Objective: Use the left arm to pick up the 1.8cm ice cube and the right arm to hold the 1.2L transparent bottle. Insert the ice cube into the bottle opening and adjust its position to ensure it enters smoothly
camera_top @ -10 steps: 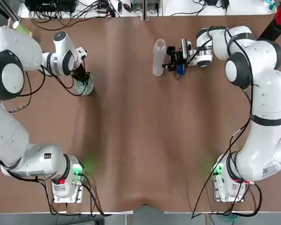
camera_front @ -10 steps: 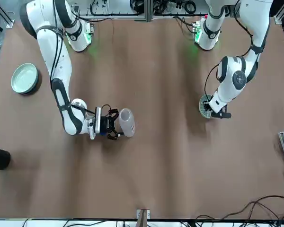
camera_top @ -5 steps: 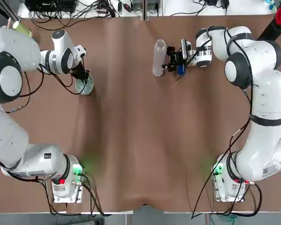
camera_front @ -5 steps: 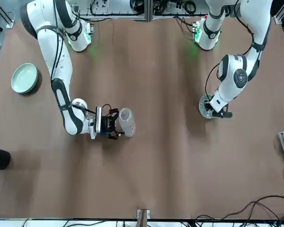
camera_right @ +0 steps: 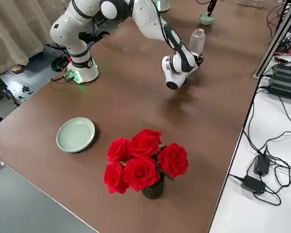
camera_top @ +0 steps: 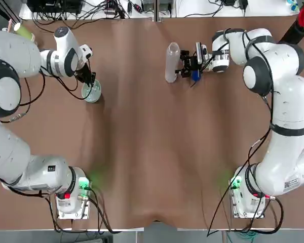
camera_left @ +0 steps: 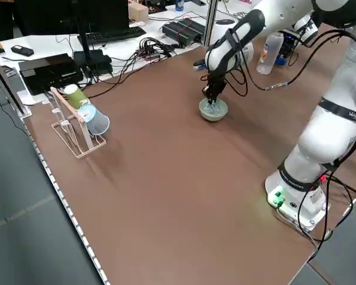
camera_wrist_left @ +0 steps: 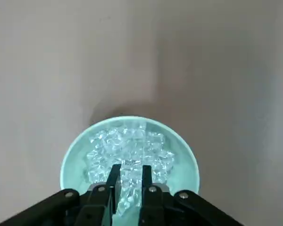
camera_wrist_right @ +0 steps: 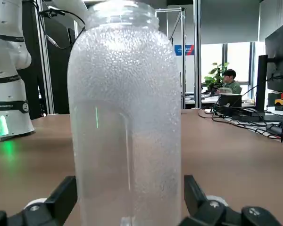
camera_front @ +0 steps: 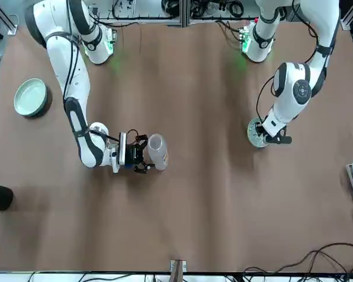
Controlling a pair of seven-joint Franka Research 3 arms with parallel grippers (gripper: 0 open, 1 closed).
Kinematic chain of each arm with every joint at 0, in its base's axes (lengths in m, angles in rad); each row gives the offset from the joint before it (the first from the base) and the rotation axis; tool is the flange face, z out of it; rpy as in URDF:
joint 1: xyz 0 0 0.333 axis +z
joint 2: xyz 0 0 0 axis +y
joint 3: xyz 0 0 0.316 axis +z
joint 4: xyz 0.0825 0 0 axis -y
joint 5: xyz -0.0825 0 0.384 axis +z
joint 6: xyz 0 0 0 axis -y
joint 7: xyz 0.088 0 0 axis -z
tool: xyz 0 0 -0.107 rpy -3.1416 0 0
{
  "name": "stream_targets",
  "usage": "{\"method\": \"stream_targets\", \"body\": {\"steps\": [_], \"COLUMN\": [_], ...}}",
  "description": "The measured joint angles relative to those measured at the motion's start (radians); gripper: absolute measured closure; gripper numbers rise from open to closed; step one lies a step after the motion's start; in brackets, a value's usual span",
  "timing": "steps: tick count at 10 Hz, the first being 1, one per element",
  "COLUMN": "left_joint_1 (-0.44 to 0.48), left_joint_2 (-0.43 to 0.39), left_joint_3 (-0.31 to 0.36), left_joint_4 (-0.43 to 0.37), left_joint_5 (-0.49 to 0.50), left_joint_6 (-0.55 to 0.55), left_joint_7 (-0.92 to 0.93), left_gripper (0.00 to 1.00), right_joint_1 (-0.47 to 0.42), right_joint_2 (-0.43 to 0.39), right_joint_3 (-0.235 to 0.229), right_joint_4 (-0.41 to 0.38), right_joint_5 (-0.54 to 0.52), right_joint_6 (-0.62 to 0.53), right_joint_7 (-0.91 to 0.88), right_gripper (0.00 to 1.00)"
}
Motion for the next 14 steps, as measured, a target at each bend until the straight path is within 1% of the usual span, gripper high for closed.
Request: {"method": "stream_targets", "body": {"steps": [3, 4, 5, 7, 8, 11, 12, 14], "left_joint_1": [0.000, 0.000, 0.000, -0.001, -0.002, -0.006, -0.009, -0.029], "left_joint_2": [-0.037, -0.052, -0.064, -0.072, -0.072, -0.058, -0.043, 0.018], "left_joint_3": [-0.007, -0.008, -0.013, -0.060, -0.088, -0.191, -0.233, -0.300], "left_joint_4": [0.008, 0.022, 0.054, 0.166, 0.223, 0.350, 0.406, 0.571], "left_joint_5": [0.000, 0.000, 0.000, 0.000, 0.000, 0.000, 0.000, 0.000], "left_joint_6": [-0.031, -0.056, -0.097, -0.211, -0.251, -0.294, -0.348, -0.485], "left_joint_7": [-0.013, -0.020, -0.041, -0.119, -0.164, -0.335, -0.394, -0.518], "left_gripper": [0.79, 0.79, 0.79, 0.79, 0.79, 0.79, 0.79, 0.79], "right_joint_1": [0.000, 0.000, 0.000, 0.000, 0.000, 0.000, 0.000, 0.000], "right_joint_2": [0.002, 0.002, 0.002, 0.002, 0.002, 0.002, 0.002, 0.002], "right_joint_3": [0.000, -0.001, -0.001, -0.001, -0.001, -0.002, -0.002, -0.002], "right_joint_4": [0.001, 0.001, 0.001, 0.001, 0.002, 0.002, 0.002, 0.002], "right_joint_5": [0.000, 0.000, 0.000, 0.000, 0.000, 0.000, 0.000, 0.000], "right_joint_6": [0.000, 0.000, 0.000, 0.000, 0.000, 0.000, 0.000, 0.000], "right_joint_7": [0.000, 0.000, 0.000, -0.001, -0.001, -0.001, -0.001, -0.001], "right_gripper": [0.00, 0.00, 0.00, 0.00, 0.00, 0.00, 0.00, 0.00]}}
